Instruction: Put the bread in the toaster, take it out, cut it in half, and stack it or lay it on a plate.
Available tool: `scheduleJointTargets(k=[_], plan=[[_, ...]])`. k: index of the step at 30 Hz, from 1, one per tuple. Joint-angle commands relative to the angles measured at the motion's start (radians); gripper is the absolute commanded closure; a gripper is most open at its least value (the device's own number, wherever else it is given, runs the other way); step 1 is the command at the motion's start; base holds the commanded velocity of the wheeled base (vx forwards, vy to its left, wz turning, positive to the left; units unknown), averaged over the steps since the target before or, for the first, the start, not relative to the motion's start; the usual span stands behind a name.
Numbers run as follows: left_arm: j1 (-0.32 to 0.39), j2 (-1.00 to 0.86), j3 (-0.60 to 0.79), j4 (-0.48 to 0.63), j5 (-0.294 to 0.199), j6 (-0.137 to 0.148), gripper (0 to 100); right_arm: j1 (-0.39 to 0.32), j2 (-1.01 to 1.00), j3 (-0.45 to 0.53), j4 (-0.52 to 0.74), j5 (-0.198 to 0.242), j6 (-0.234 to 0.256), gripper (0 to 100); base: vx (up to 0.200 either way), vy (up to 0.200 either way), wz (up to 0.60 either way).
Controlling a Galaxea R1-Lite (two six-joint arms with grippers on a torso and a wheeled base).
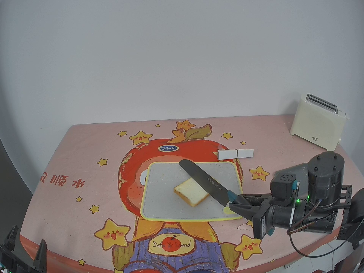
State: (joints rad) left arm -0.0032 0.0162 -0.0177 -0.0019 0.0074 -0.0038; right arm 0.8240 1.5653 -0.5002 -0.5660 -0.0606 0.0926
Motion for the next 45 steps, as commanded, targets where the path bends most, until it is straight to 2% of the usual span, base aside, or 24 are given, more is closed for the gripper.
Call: scheduleJointTargets(k=[1,13,41,45], plan=[[0.000,-0.016,0.018,0.000,0.000,-0.001,0,-0.003,0.016,-0.001,-0.002,0.002,-0.001,100,0.000,0.000,0.00],[0.000,-0.016,0.018,-0.001,0.000,-0.001,0,-0.011,0.051,0.000,-0.098,-0.001,0.001,100,0.000,0.000,0.00],[0.000,-0.016,0.018,-0.001,0.000,-0.001,0,-0.009,0.121,0.008,-0.103,0.002,-0.001,100,0.000,0.000,0.00],[0.000,-0.016,0.018,-0.003,0.009,-0.010,0,-0.009,0.125,0.008,-0.103,0.002,-0.001,100,0.000,0.000,0.00]])
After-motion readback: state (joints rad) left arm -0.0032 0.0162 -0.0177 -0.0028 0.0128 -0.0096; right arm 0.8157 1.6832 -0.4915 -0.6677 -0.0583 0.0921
